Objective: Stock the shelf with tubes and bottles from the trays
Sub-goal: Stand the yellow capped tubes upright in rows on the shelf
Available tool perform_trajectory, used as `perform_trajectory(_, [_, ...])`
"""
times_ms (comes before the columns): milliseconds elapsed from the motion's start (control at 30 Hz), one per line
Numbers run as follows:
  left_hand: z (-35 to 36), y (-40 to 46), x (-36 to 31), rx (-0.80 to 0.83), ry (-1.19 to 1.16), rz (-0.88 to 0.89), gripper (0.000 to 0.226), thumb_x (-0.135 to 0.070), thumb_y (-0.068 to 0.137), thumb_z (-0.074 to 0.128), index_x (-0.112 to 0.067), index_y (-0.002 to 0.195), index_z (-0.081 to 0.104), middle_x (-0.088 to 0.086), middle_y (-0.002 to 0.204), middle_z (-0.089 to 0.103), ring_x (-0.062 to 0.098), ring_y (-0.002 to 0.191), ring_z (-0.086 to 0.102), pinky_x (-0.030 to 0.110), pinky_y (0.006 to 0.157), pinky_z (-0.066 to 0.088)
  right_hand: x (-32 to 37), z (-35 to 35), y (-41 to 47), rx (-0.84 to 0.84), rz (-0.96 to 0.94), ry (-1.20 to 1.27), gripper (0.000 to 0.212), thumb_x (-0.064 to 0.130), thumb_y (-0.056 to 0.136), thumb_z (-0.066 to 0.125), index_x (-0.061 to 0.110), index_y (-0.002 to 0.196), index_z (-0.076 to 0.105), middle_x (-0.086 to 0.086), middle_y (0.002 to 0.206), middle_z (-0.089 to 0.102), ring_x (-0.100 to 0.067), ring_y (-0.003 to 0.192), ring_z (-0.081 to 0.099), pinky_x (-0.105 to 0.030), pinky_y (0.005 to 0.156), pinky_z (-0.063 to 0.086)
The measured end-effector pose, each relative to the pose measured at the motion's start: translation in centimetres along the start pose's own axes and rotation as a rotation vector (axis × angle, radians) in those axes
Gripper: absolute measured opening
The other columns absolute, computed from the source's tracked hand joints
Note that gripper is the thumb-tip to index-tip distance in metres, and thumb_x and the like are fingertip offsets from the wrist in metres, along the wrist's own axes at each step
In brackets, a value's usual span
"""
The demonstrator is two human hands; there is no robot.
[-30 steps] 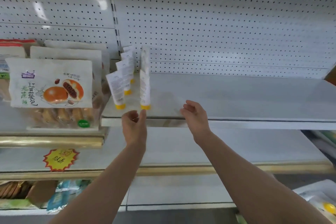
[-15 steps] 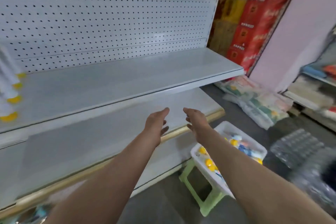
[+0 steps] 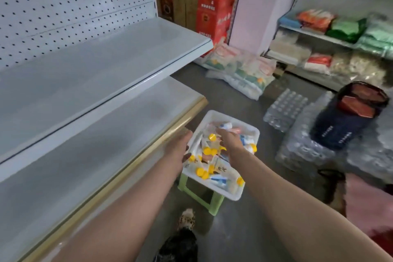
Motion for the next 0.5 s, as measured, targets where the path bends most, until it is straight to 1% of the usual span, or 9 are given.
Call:
perform_trajectory(33, [0.5, 1.4, 0.4, 0.014, 0.022, -0.017, 0.031, -0.037, 0.088, 0.072, -0.016, 0.111, 0.064, 0.006, 0.114, 0.061, 0.021, 0.105, 0.059, 0.039, 0.095, 0.055, -0.2, -0.4, 1.0, -0.027, 0.025, -0.001, 0.051, 0.044, 0.090, 0.064, 0.021, 0.135, 0.055, -0.005, 0.131, 0.059, -0.025, 0.109, 0.058, -0.045, 0.097, 0.051])
perform_trajectory(67, [1.1, 2.9, 0.7, 0.029, 0.045, -0.038, 0.037, -0.038, 0.088, 0.072, -0.016, 0.116, 0.063, 0.006, 0.115, 0.061, 0.021, 0.107, 0.059, 0.040, 0.095, 0.055, -0.3, -0.8, 2.1, -0.048, 0.050, -0.001, 0.050, 0.043, 0.091, 0.064, 0.021, 0.135, 0.055, -0.004, 0.129, 0.058, -0.024, 0.108, 0.057, -0.042, 0.094, 0.051])
perform_trajectory(133, [2.1, 5.8, 1.2, 0.042, 0.086, -0.084, 0.038, -0.040, 0.088, 0.072, -0.015, 0.114, 0.062, 0.006, 0.110, 0.061, 0.020, 0.104, 0.059, 0.038, 0.091, 0.057, -0.6, -1.3, 4.0, -0.088, 0.108, 0.010, 0.043, 0.037, 0.093, 0.065, 0.018, 0.130, 0.055, -0.002, 0.121, 0.058, -0.022, 0.104, 0.055, -0.036, 0.086, 0.048])
perform_trajectory(200, [2.8, 8.1, 1.5, 0.046, 0.133, -0.119, 0.037, -0.041, 0.089, 0.071, -0.013, 0.111, 0.063, 0.005, 0.102, 0.059, 0.019, 0.097, 0.057, 0.037, 0.088, 0.057, -1.2, -1.6, 5.4, -0.109, 0.174, 0.016, 0.038, 0.035, 0.095, 0.065, 0.017, 0.126, 0.056, -0.002, 0.121, 0.059, -0.022, 0.106, 0.057, -0.037, 0.090, 0.048])
perform_trajectory(233, [3.2, 9.4, 1.6, 0.051, 0.156, -0.140, 0.038, -0.041, 0.090, 0.070, -0.012, 0.112, 0.063, 0.006, 0.102, 0.058, 0.020, 0.096, 0.057, 0.036, 0.088, 0.056, -1.4, -1.7, 6.3, -0.118, 0.206, 0.003, 0.037, 0.036, 0.095, 0.065, 0.016, 0.125, 0.057, -0.003, 0.122, 0.060, -0.022, 0.108, 0.057, -0.038, 0.093, 0.048])
perform_trajectory(300, [3.9, 11.9, 1.7, 0.063, 0.204, -0.186, 0.036, -0.040, 0.091, 0.069, -0.013, 0.113, 0.061, 0.008, 0.109, 0.058, 0.022, 0.100, 0.057, 0.036, 0.088, 0.055, -1.7, -1.6, 8.1, -0.148, 0.258, 0.001, 0.034, 0.035, 0.095, 0.064, 0.017, 0.123, 0.056, -0.004, 0.119, 0.060, -0.022, 0.110, 0.057, -0.038, 0.094, 0.047])
perform_trajectory(367, [4.4, 14.0, 1.7, 0.078, 0.250, -0.224, 0.031, -0.040, 0.091, 0.069, -0.016, 0.109, 0.059, 0.009, 0.115, 0.058, 0.023, 0.104, 0.056, 0.037, 0.091, 0.055, -1.9, -1.3, 9.7, -0.160, 0.315, 0.019, 0.029, 0.034, 0.096, 0.064, 0.018, 0.118, 0.055, -0.003, 0.113, 0.059, -0.022, 0.110, 0.057, -0.040, 0.099, 0.046])
perform_trajectory(433, [4.7, 16.1, 1.6, 0.091, 0.290, -0.256, 0.028, -0.040, 0.092, 0.068, -0.018, 0.106, 0.058, 0.009, 0.115, 0.058, 0.022, 0.106, 0.056, 0.037, 0.090, 0.055, -1.9, -0.9, 11.2, -0.177, 0.360, 0.031, 0.023, 0.034, 0.097, 0.063, 0.019, 0.112, 0.054, -0.001, 0.108, 0.060, -0.021, 0.108, 0.057, -0.042, 0.104, 0.046])
perform_trajectory(500, [5.1, 18.1, 1.9, 0.102, 0.331, -0.285, 0.029, -0.041, 0.092, 0.068, -0.019, 0.109, 0.060, 0.009, 0.115, 0.058, 0.022, 0.105, 0.056, 0.035, 0.087, 0.054, -2.0, -0.6, 12.6, -0.192, 0.378, 0.019, 0.020, 0.034, 0.097, 0.063, 0.019, 0.109, 0.057, 0.002, 0.100, 0.061, -0.019, 0.101, 0.058, -0.043, 0.104, 0.046])
Point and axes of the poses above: each hand's wrist, its own y-axis towards the middle knuckle, its own z-axis out of the palm, x = y × z, the point moved 1 cm from there along y, towards the middle knuckle
